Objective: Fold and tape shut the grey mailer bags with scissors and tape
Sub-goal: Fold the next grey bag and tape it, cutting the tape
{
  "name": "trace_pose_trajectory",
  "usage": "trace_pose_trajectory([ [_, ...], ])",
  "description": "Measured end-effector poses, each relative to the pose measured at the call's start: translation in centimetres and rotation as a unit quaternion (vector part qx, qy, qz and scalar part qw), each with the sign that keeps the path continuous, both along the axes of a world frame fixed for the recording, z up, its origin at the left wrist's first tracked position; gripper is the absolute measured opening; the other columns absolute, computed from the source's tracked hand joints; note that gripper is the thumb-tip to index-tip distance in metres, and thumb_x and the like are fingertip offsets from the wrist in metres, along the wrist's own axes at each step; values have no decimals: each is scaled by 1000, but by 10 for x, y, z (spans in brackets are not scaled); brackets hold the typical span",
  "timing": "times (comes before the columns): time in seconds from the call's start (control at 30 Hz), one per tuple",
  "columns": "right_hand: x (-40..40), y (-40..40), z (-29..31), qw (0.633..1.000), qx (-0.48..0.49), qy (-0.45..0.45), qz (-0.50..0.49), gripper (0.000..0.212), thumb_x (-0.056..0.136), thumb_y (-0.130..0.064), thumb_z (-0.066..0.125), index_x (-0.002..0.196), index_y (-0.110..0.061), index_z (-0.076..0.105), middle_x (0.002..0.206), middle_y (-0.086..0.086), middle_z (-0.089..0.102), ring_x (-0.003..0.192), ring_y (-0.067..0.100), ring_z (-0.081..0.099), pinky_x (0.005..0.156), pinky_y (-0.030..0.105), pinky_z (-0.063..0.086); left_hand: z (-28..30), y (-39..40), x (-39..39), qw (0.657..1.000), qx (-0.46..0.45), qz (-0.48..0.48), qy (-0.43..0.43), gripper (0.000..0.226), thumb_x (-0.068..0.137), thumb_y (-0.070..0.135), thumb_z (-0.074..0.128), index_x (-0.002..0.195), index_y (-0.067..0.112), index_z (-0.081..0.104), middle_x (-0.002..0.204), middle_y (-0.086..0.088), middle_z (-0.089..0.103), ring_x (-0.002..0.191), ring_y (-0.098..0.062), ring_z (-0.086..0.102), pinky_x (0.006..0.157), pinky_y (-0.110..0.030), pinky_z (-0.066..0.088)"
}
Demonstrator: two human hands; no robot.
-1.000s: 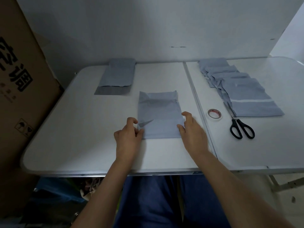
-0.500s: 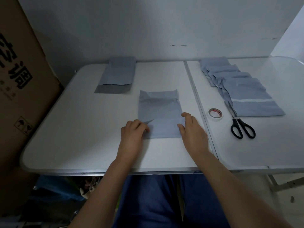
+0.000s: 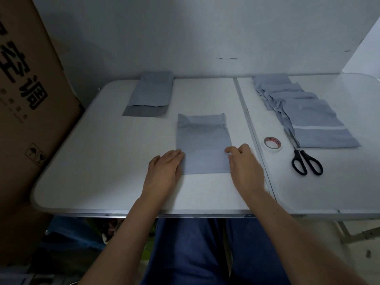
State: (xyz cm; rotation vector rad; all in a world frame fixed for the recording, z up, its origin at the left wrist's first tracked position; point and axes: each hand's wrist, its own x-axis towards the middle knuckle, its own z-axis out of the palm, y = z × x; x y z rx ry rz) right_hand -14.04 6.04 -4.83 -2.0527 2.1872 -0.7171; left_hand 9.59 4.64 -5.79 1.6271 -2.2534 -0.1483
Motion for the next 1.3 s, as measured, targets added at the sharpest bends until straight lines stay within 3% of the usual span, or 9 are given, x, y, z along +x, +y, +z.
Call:
trace_pose_trajectory([
  [0.1,2,4,5,999,14,-49,-14,39,91,-3,52,127,-17,55,109,6,48,89,20,50,67,37,49,1,1,-1,1000,10,4,-20,51,92,26,32,139,22,50,147,4,45,138,-18,39,111,-42,23],
  [0.2,7,8,6,999,-49,-4,4,51,77,14,58,121,-13,61,112,9,52,95,25,52,73,39,50,2,2,0,1000,9,8,-18,50,93,27,31,140,23,49,147,5,44,138,-17,38,111,-42,22],
  [0.27,17,8,9,996,-81,0,41,52,73,16,58,117,-10,64,120,11,55,106,29,55,86,40,48,4,3,-2,1000,8,11,-15,48,96,27,31,140,24,49,148,5,44,139,-17,37,112,-41,21],
  [0.4,61,15,15,976,-53,35,210,37,95,-17,47,127,-6,60,134,12,58,124,30,53,108,43,37,9,3,-3,999,33,20,-37,44,103,25,33,147,27,35,155,10,30,144,-10,23,115,-36,13],
  [0.53,74,28,7,962,81,67,251,75,93,-55,14,144,-8,41,152,11,37,142,28,32,117,40,18,14,4,-3,998,62,12,-29,48,102,24,34,150,28,30,158,10,23,146,-8,15,117,-36,9],
  [0.67,61,40,1,955,114,114,249,78,87,-69,-3,153,-33,17,162,-4,9,148,31,-1,119,50,-1,14,5,-4,997,62,17,-37,49,103,28,34,151,26,27,158,8,21,146,-9,15,117,-37,9],
  [0.8,59,48,5,955,163,110,223,80,79,-72,-8,152,-40,1,162,-8,-10,146,32,-19,116,54,-11,17,7,-5,997,72,15,-36,50,102,26,34,151,23,26,159,6,21,146,-12,15,118,-40,10],
  [1.07,41,60,7,965,187,93,160,82,84,-72,3,154,-29,-7,160,2,-19,144,28,-25,118,44,-13,15,6,-7,997,71,18,-32,49,103,16,29,151,22,27,158,6,22,147,-12,16,119,-40,10],
  [1.3,17,66,7,969,189,100,123,94,80,-74,-2,154,-16,-9,160,7,-19,146,22,-20,120,38,-10,13,6,-6,997,70,17,-23,47,102,17,33,149,22,32,158,5,24,146,-13,19,118,-41,12],
])
